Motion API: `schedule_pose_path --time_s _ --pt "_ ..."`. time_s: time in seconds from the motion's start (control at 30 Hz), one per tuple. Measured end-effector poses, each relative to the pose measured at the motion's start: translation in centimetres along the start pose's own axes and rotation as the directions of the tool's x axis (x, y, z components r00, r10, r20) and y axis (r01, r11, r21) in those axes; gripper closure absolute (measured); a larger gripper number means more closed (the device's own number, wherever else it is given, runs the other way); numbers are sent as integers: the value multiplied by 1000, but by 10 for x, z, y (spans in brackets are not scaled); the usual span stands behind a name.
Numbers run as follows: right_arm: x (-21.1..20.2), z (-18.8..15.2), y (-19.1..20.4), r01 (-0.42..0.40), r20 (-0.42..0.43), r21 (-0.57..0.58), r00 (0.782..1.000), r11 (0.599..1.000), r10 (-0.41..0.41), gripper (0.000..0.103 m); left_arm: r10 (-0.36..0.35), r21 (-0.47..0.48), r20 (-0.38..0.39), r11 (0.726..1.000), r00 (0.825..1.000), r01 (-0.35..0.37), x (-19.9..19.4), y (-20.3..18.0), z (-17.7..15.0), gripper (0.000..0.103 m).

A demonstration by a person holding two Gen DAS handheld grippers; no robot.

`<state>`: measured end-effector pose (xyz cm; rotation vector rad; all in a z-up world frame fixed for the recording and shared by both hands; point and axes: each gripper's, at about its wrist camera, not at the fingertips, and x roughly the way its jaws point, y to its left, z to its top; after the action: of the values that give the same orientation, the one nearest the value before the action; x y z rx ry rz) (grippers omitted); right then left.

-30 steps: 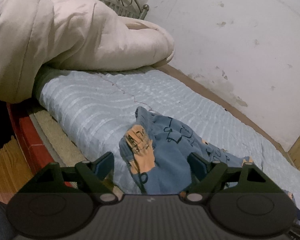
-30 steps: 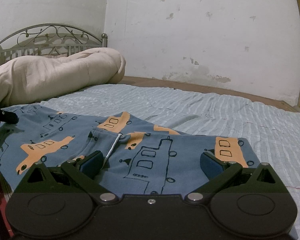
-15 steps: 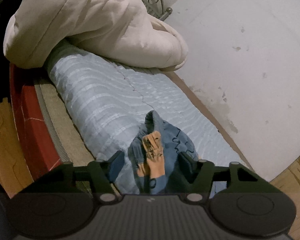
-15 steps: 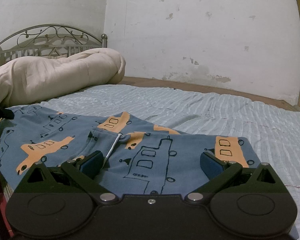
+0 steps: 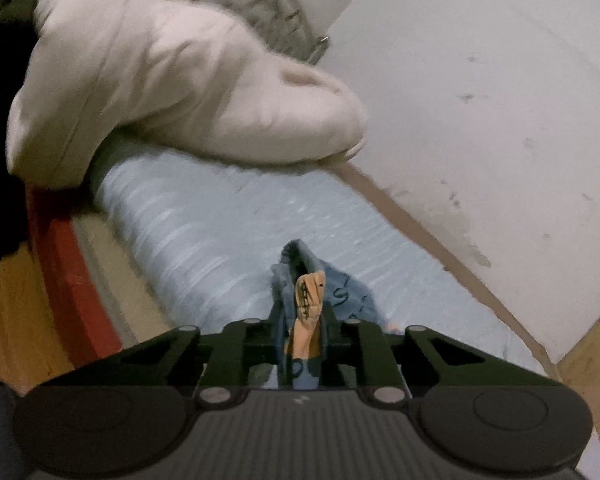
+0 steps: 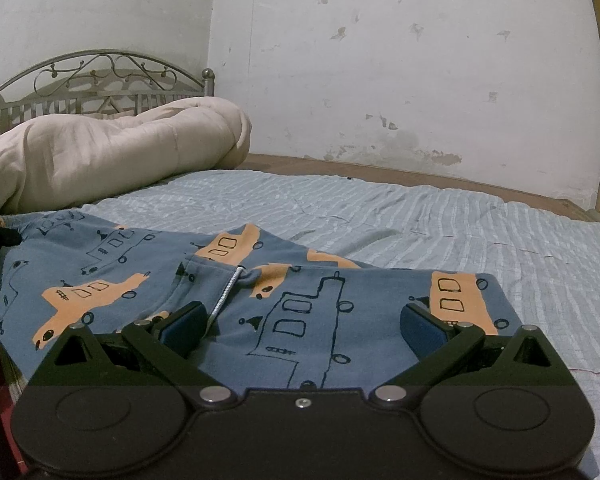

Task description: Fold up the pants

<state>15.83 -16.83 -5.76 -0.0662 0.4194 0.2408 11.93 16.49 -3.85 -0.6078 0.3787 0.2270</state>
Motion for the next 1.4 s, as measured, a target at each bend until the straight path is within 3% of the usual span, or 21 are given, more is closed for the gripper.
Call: schedule_pose_path --time_s 0.13,0.3,0.4,0.5,0.6,0.7,0.83,0.9,1.07,1.2,1.3,1.4 --pt "0 0 0 1 2 -1 1000 1000 -1 1 -32 109 45 994 998 27 -8 -27 3 87" --pt "0 1 0 -2 -5 2 1000 1000 2 1 -128 221 48 968 991 115 -16 -71 3 87" --pt "-4 9 0 -3 -13 -3 1000 1000 3 1 -197 321 37 931 980 175 -23 -103 -1 87" --pt "-26 12 1 36 93 -14 995 999 -34 1 -256 389 13 892 967 231 -26 -130 -9 87" --pt "-38 11 2 56 102 -57 993 997 -50 1 -301 429 -31 857 953 284 -26 -154 -17 87" --pt "-52 6 -5 90 109 -52 990 995 -84 1 -342 481 -75 811 937 334 -26 -180 -28 87" --pt "-75 -2 -24 166 109 3 980 986 -165 1 -405 556 -165 715 899 424 -27 -214 -56 87" --pt "-85 -6 -34 213 104 22 971 977 -214 1 -414 589 -219 665 883 458 -24 -231 -77 87" --pt "-106 -16 -58 321 83 39 943 946 -323 1 -417 626 -320 580 851 520 -16 -264 -123 86" --pt "-115 -24 -72 385 59 62 920 921 -388 1 -366 650 -385 544 847 531 -11 -279 -158 79" --pt "-116 -31 -81 413 36 79 908 907 -417 1 -367 632 -433 528 824 567 -6 -278 -170 59" --pt "-110 -36 -84 417 20 98 907 903 -421 1 -364 605 -462 538 809 587 -2 -273 -172 50"
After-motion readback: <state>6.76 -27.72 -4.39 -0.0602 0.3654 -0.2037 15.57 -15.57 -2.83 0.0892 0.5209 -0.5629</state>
